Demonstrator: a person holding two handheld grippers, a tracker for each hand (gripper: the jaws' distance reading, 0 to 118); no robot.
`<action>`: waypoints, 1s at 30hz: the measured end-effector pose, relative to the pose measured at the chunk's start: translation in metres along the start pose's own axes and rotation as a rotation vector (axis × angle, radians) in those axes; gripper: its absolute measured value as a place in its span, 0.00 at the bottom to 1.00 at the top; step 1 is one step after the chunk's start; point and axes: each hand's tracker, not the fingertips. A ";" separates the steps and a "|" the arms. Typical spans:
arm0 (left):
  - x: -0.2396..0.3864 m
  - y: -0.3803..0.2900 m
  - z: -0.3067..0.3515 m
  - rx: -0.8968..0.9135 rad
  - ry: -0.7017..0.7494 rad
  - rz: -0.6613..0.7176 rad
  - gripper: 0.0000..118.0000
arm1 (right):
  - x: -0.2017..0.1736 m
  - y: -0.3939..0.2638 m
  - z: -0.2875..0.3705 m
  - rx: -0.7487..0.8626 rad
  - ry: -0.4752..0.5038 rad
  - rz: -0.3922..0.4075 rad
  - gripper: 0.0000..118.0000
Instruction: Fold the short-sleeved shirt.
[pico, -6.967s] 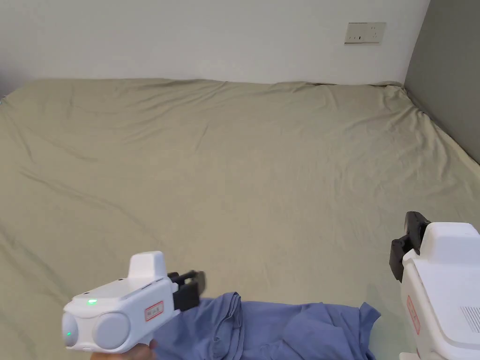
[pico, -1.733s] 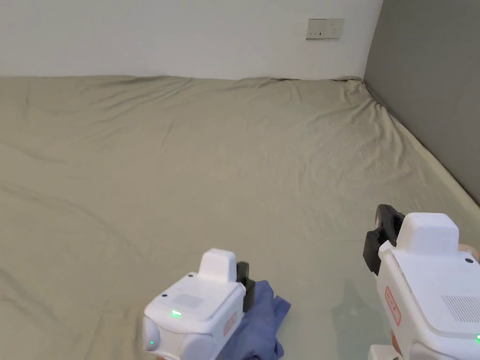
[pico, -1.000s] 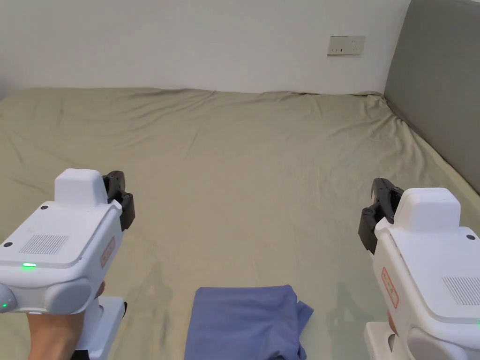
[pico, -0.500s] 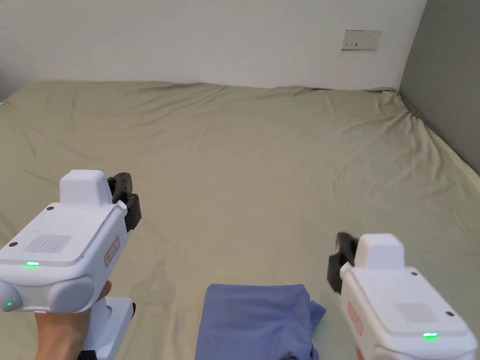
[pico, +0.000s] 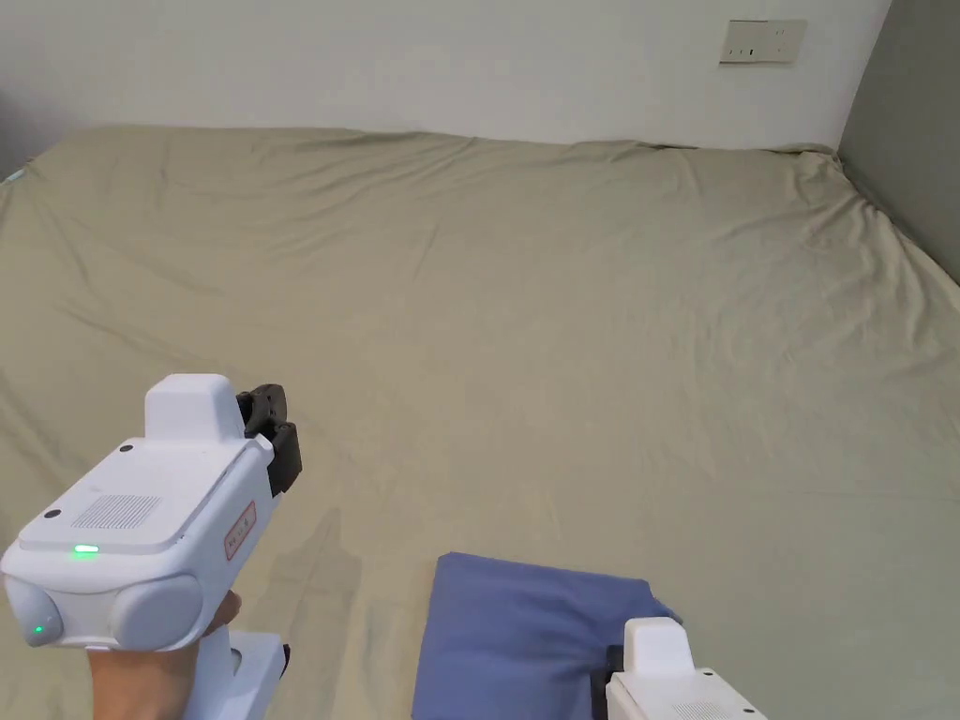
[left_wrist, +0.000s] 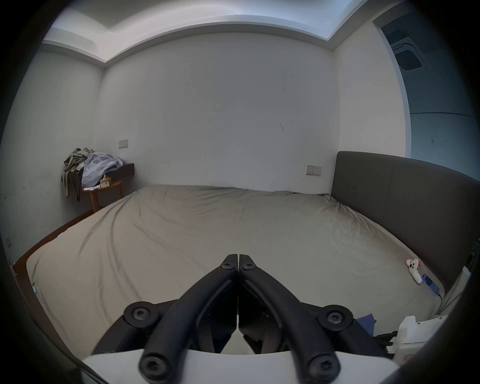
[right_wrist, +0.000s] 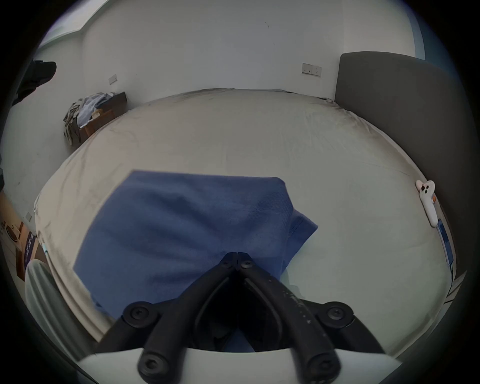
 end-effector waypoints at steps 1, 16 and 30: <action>0.000 -0.003 -0.002 -0.020 -0.006 0.003 0.00 | 0.002 -0.001 0.002 0.019 0.003 -0.008 0.01; 0.019 -0.109 -0.078 -0.711 -0.337 0.369 0.99 | 0.007 -0.004 0.003 0.019 0.033 -0.011 0.01; 0.028 -0.153 -0.112 -0.855 -0.472 0.503 0.28 | 0.016 -0.006 0.001 0.027 0.071 -0.063 0.01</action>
